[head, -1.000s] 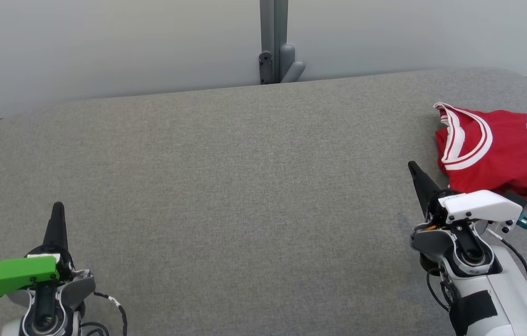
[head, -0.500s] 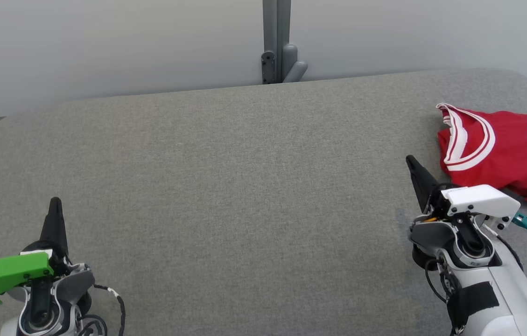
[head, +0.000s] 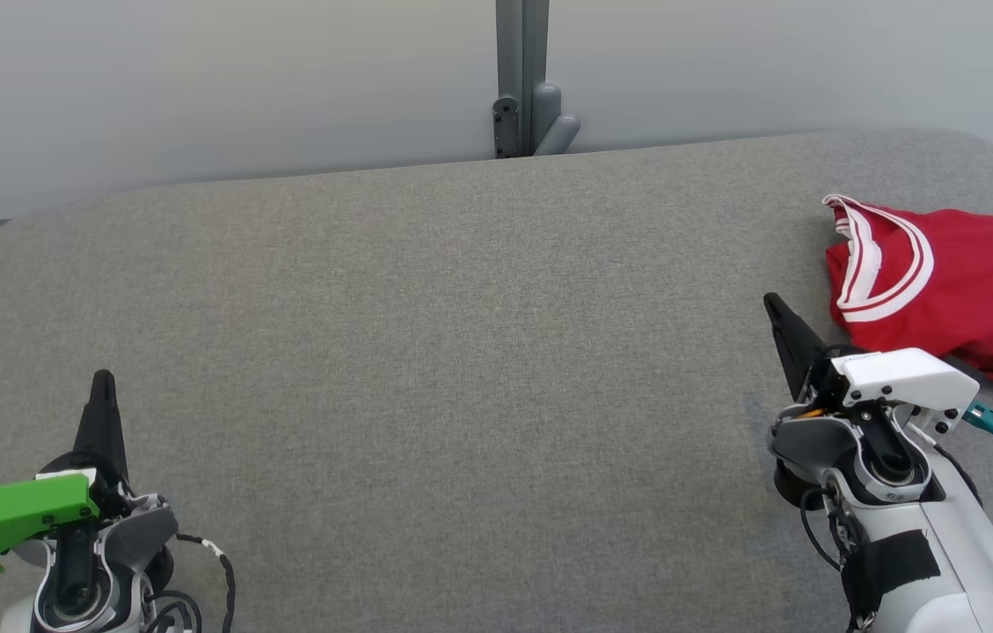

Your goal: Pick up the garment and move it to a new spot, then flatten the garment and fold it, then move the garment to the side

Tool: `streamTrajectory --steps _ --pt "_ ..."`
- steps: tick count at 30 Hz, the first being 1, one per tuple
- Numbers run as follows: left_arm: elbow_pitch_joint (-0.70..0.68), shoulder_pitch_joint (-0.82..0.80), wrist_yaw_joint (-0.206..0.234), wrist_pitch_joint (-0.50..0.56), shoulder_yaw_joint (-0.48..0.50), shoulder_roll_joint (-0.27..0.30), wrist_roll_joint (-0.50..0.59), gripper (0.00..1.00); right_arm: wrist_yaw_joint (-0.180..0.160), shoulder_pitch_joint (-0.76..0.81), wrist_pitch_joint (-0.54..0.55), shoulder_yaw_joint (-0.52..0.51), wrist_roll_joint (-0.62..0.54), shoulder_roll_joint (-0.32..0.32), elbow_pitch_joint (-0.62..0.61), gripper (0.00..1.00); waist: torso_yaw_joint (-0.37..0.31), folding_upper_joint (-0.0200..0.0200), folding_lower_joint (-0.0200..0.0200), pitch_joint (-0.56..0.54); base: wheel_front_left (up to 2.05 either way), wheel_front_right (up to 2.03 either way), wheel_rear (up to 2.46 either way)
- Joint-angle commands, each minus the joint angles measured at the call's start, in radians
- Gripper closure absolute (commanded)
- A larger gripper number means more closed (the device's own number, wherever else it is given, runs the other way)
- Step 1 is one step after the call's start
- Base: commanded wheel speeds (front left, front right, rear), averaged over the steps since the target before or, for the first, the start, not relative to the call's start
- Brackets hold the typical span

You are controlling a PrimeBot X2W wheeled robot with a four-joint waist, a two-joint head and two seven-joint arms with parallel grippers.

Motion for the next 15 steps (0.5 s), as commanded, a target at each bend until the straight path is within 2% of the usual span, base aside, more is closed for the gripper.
streamTrajectory --steps 1,15 --pt "0.001 -0.014 -0.003 0.003 0.002 0.0 -0.006 1.0 0.0 -0.009 0.004 -0.002 0.005 -0.001 0.003 1.0 0.0 0.0 0.0 0.0 0.0 0.0 0.0" --pt "0.001 -0.014 -0.003 0.004 0.004 -0.001 -0.003 1.0 0.0 -0.009 0.003 -0.002 0.005 -0.001 0.003 1.0 0.0 0.0 0.0 0.0 0.0 0.0 0.0"
